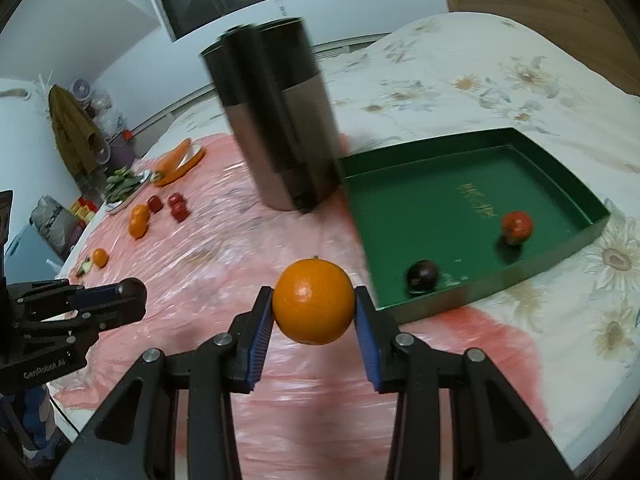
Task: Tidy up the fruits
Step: 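Carry the plum and orange to the green tray and open both tools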
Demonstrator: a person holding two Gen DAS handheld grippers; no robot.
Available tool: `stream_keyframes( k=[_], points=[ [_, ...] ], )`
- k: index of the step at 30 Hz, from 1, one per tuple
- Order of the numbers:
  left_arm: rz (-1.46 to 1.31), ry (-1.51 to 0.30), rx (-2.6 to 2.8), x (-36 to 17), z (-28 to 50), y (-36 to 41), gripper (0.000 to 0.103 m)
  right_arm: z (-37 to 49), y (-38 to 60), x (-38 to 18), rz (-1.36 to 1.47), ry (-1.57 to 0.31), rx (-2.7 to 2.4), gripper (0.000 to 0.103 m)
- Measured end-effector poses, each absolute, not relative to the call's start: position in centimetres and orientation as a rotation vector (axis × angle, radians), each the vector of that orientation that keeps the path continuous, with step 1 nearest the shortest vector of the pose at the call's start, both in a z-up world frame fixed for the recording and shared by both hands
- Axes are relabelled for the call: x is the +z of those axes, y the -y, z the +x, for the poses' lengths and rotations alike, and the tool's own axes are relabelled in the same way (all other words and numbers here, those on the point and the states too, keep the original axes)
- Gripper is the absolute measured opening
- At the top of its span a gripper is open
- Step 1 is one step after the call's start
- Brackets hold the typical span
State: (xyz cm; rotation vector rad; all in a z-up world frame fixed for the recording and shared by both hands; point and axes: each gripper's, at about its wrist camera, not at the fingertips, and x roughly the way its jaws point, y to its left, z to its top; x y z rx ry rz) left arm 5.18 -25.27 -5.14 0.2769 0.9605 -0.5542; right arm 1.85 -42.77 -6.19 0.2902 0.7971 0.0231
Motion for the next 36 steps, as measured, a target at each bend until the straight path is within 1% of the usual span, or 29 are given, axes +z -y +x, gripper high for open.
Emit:
stream_keyframes(
  k=[18,27,36],
  points=[
    [0.358,-0.942,-0.678,-5.3,5.8,34.5,0.021,2.2,50.4,-6.2,0.341,-0.734,-0.088,0.03],
    [0.382,-0.93,-0.72,-5.5,8.2,38.9,0.021,4.2,54.4,-5.4,0.338,-0.685,-0.152,0.03],
    [0.429,-0.948,-0.732,-7.2,10.2,42.9,0.021,5.0,58.8,-5.9,0.359,-0.65,-0.263,0.03]
  ],
)
